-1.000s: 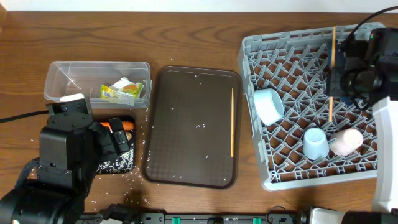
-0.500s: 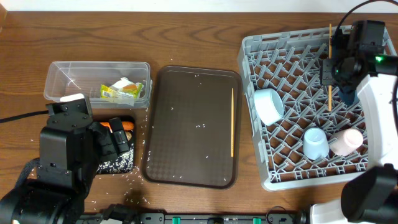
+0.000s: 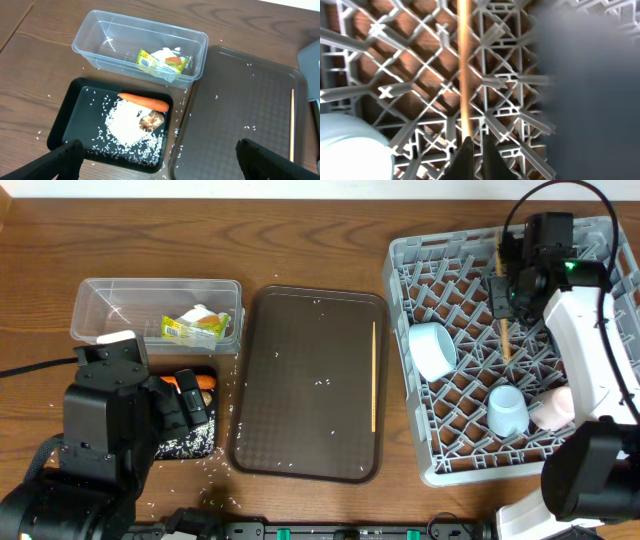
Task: Sort waste into correct bins and load items into the dishwasher rack
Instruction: 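Carry the chopstick right and insert it upright into the rack, then return the right gripper to the remaining chopstick on the tray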
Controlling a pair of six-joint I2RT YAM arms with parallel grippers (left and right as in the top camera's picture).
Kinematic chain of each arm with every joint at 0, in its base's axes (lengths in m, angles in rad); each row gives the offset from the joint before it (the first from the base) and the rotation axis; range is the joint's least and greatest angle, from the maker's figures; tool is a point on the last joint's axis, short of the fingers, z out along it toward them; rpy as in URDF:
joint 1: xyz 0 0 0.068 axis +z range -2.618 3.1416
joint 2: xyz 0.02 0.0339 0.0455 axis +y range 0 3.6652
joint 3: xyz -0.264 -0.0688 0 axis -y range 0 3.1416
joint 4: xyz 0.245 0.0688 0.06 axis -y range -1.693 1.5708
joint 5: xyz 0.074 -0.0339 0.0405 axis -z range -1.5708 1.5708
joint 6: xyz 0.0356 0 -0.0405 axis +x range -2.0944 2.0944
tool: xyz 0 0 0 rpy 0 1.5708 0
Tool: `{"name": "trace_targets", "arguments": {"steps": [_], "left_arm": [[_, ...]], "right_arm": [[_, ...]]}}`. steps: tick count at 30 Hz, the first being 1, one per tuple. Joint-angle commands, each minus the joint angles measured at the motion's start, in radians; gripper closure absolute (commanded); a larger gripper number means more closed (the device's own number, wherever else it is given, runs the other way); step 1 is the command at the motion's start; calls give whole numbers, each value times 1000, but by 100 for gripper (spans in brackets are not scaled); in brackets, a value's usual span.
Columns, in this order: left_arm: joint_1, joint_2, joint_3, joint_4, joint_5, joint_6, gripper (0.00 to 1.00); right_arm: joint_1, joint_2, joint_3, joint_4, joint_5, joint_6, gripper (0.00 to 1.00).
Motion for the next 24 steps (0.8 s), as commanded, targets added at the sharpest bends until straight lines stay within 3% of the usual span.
{"name": "trace_targets", "arguments": {"steps": [1, 14, 19, 21, 24], "left_arm": [[5, 1, 8, -4, -9, -5, 2], [5, 1, 8, -4, -9, -5, 2], [5, 1, 8, -4, -9, -5, 2], [5, 1, 8, -4, -9, -5, 2], [5, 1, 8, -4, -9, -5, 2]], "right_arm": [[16, 12, -3, -3, 43, -8, 99], [64, -84, -2, 8, 33, 26, 99], [118, -90, -2, -13, -120, 32, 98], [162, -105, -2, -13, -202, 33, 78], [234, -126, -2, -21, -298, 52, 67]]}}
